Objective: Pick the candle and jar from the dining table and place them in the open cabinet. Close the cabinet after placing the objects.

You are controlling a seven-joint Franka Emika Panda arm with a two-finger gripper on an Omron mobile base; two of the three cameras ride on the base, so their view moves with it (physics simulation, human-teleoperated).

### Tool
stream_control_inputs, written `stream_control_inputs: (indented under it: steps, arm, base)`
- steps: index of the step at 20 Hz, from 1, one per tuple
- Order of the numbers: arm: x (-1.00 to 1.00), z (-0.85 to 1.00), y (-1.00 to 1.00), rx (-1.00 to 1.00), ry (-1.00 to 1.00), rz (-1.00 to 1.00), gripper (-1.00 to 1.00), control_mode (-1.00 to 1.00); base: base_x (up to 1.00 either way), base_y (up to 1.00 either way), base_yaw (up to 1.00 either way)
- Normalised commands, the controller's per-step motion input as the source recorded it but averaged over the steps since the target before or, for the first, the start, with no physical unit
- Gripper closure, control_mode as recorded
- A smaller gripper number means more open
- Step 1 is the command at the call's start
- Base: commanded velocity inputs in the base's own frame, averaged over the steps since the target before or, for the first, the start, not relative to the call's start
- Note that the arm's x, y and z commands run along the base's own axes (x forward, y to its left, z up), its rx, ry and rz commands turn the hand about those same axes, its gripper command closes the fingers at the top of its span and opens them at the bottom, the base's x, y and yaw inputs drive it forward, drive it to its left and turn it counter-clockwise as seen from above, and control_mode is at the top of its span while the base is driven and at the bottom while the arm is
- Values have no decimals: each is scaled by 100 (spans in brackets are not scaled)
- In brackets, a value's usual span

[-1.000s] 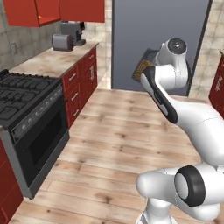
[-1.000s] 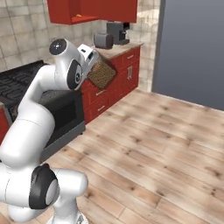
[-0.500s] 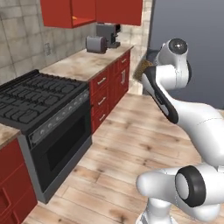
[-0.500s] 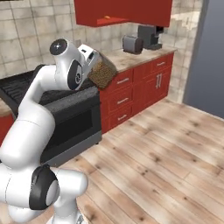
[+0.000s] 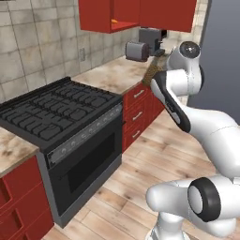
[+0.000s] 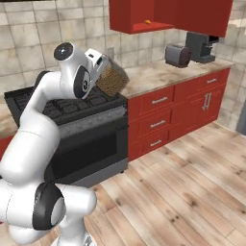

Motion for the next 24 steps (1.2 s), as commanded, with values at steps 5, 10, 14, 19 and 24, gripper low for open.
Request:
stream_control_inputs:
  steps: [5, 10, 14, 19, 24]
  arm:
    - [0, 0, 0, 0, 0, 0, 100, 100]
    - [0, 0, 0, 0, 0, 0, 100, 100]
    - [0, 0, 0, 0, 0, 0, 100, 100]
    - [0, 0, 0, 0, 0, 0, 100, 100]
    - [0, 0, 0, 0, 0, 0, 100, 100]
  base:
    - [68, -14, 26]
    - [59, -30, 21]
    - [46, -44, 16]
    - [48, -48, 16]
    - [49, -49, 16]
